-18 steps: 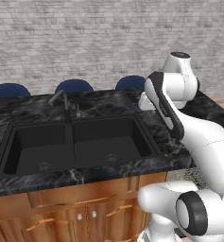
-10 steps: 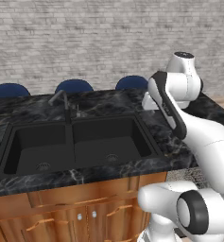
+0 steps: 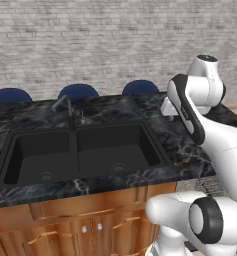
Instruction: Pick up the cup and bowl from the counter, place them in the dishwasher, and close the dishwasher door.
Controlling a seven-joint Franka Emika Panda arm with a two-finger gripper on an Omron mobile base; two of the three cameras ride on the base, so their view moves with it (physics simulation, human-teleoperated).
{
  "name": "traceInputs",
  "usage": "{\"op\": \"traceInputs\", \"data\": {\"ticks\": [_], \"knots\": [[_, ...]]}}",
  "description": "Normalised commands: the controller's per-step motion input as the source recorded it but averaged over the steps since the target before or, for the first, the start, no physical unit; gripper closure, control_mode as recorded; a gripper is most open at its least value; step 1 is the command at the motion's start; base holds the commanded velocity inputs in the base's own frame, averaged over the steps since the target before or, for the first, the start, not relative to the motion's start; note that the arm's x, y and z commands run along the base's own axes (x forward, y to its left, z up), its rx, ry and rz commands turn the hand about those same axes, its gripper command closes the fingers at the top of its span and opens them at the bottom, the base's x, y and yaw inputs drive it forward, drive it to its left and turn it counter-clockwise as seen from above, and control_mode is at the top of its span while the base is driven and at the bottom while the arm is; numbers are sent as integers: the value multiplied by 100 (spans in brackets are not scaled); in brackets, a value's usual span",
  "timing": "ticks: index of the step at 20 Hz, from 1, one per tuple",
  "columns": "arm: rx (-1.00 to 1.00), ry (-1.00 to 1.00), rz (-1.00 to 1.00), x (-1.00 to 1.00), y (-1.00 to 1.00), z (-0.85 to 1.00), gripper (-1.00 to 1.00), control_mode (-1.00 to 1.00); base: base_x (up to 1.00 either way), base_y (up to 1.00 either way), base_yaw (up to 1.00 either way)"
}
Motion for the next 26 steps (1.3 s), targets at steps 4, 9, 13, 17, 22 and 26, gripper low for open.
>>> {"op": "traceInputs", "data": {"ticks": [4,9,13,17,22,26], "knots": [[0,0,0,0,-34,0,-100,-100,0,0,0],[0,0,0,0,-36,0,-100,-100,0,0,0],[0,0,0,0,-38,0,-100,-100,0,0,0],[0,0,0,0,-37,-4,-100,-100,0,0,0],[0,0,0,0,-38,-12,-100,-100,0,0,0],[0,0,0,1,-39,-24,-100,-100,0,0,0]]}}
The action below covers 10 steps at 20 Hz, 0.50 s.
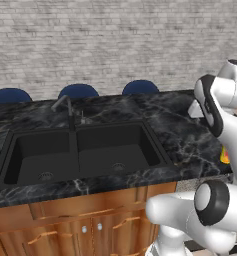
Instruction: Pick up the cup and bowl from the counter, place them in the dishwasher, and close the dishwasher door.
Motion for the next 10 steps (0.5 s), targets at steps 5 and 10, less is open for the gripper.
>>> {"op": "traceInputs", "data": {"ticks": [5,10], "knots": [[0,2,0,5,-37,-30,-100,-100,0,0,0],[0,1,0,6,-31,-29,-100,-100,0,0,0]]}}
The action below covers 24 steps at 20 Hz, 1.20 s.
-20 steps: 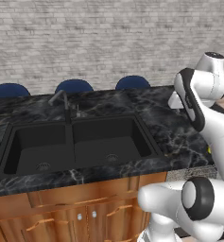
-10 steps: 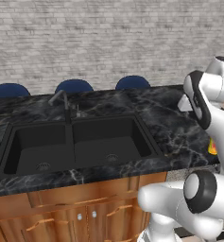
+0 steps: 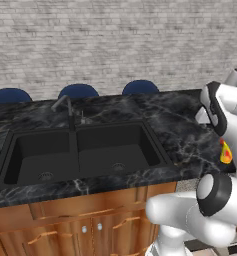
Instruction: Pick up the cup and bowl from the counter, place them in the dishwasher, and close the dishwasher door.
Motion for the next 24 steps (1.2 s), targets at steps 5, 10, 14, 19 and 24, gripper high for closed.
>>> {"op": "traceInputs", "data": {"ticks": [5,10,14,19,24], "knots": [[1,1,0,3,-31,-26,-100,-100,0,0,0],[2,2,0,3,-28,-32,-100,-100,0,0,0],[4,3,0,4,-26,-36,-100,-100,0,0,0],[5,4,0,5,-24,-36,-100,-100,0,0,0],[3,4,0,18,-25,-25,-100,-100,0,0,0]]}}
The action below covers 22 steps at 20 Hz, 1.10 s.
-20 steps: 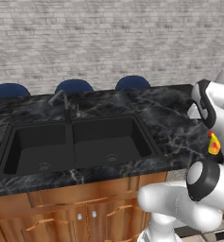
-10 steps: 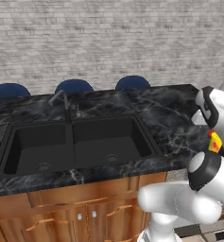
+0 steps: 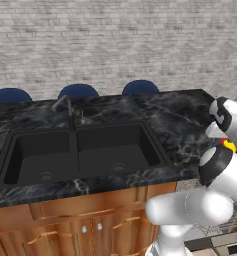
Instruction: Pick up the cup and bowl from the counter, place them in the dishwasher, and close the dishwasher door.
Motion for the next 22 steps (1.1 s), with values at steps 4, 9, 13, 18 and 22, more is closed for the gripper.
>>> {"op": "traceInputs", "data": {"ticks": [4,9,13,18,22], "knots": [[1,5,0,40,-23,-18,-100,-100,0,0,0],[2,5,0,33,-21,-17,-100,-100,0,0,0],[0,2,0,19,-27,-15,-100,-100,0,0,0],[0,0,0,17,-28,-13,-100,-100,0,0,0],[0,1,0,19,-21,-22,-100,-100,0,0,0]]}}
